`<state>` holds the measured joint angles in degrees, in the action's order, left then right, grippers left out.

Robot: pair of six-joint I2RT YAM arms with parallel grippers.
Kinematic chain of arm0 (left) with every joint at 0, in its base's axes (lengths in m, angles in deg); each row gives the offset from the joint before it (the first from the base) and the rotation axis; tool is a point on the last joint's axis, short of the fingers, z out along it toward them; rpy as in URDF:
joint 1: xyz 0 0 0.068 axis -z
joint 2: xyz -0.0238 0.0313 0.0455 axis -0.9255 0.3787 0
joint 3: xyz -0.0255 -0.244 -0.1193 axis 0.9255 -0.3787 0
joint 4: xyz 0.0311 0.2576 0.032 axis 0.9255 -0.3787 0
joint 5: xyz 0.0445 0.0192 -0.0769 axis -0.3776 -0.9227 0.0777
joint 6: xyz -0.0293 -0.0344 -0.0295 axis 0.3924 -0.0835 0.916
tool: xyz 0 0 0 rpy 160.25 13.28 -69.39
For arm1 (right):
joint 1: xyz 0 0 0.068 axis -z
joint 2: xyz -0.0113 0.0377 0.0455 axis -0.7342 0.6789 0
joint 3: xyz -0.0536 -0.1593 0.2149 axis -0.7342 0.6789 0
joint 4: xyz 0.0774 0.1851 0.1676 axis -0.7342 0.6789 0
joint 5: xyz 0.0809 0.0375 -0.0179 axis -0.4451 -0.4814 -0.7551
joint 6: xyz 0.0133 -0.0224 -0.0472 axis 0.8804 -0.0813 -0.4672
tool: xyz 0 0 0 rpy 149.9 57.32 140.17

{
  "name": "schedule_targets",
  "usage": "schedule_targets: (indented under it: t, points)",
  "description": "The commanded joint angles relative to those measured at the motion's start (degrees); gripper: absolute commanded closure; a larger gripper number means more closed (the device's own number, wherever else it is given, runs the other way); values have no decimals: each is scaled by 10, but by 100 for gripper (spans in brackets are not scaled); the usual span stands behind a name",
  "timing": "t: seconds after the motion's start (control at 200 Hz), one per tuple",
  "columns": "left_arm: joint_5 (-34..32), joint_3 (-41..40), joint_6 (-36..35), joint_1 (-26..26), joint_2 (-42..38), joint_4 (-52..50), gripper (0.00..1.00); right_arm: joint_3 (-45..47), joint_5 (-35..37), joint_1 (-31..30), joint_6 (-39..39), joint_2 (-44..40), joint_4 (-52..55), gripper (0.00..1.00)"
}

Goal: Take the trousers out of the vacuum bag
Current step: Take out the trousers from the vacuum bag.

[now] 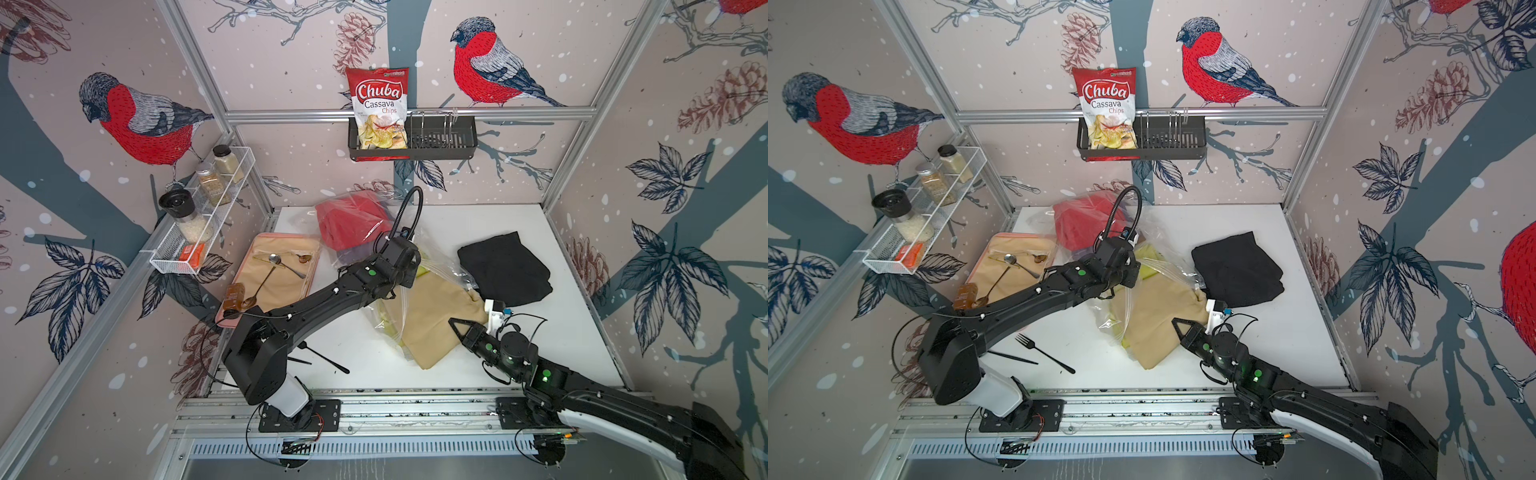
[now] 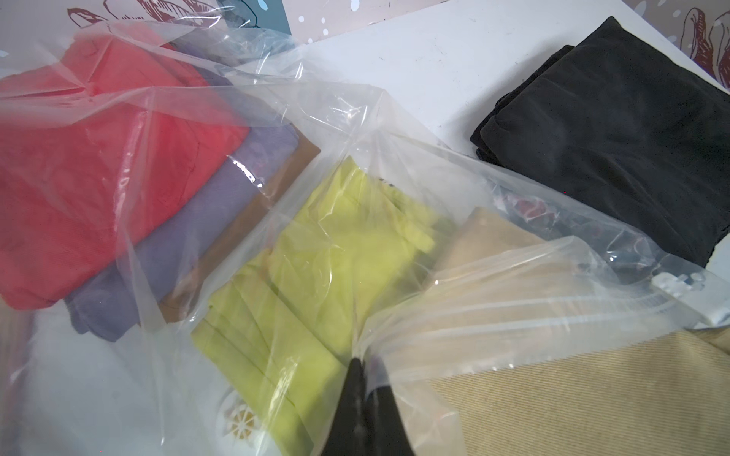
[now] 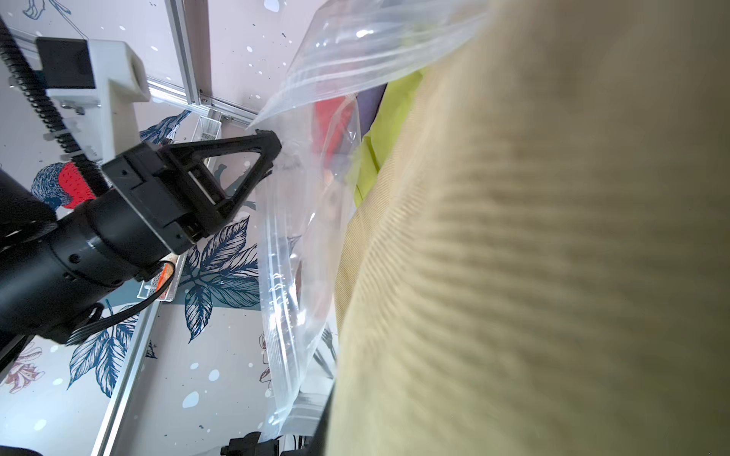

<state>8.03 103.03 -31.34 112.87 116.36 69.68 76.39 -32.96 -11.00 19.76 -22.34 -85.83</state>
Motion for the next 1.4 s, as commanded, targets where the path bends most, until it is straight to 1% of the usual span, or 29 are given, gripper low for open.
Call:
schedule_targets:
  t: [0.0, 0.085, 0.185, 0.335, 0.445, 0.555, 0.645, 0.73, 0.79, 0.9, 0.92, 0.965, 0.975, 1.0, 1.166, 1.301, 1.396]
  points:
    - [-3, 1, 5, -2, 3, 27, 100, -17, 33, 4, -30, -55, 81, 99]
    - [-3, -4, 6, -3, 6, 29, 100, -35, 36, 5, -49, -83, 121, 99]
    - [-1, -8, 9, -3, 12, 31, 100, -64, 41, 6, -75, -95, 156, 99]
    - [8, -9, 15, -5, 16, 29, 100, -98, 51, 12, -99, -96, 177, 99]
    - [23, -8, 20, -6, 5, 28, 100, -113, 43, 24, -108, -95, 185, 99]
    - [48, -4, 24, -9, -18, 29, 82, -132, 28, 39, -118, -93, 193, 99]
    - [57, -6, 26, -9, -37, 33, 73, -158, 13, 50, -131, -91, 206, 100]
    - [65, -9, 29, -9, -50, 34, 69, -190, 15, 54, -146, -91, 230, 99]
    - [73, -12, 33, -9, -58, 32, 60, -212, 19, 55, -159, -90, 248, 100]
    - [97, -23, 39, -9, -82, 33, 32, -249, 27, 59, -177, -87, 277, 100]
    - [102, -27, 38, -9, -88, 33, 25, -255, 27, 62, -180, -86, 282, 99]
    - [109, -34, 41, -9, -105, 34, 6, -267, 30, 65, -183, -85, 292, 100]
    - [111, -35, 43, -9, -108, 33, 3, -269, 30, 66, -184, -84, 294, 99]
    - [117, -39, 47, -9, -120, 34, 2, -274, 32, 67, -185, -83, 297, 100]
    - [175, -63, 76, -8, -200, 43, 2, -299, 33, 81, -193, -79, 307, 100]
    - [203, -82, 100, -8, -240, 19, 2, -329, 38, 85, -206, -81, 321, 100]
    - [234, -117, 137, -3, -266, 28, 2, -356, 50, 85, -219, -82, 342, 100]
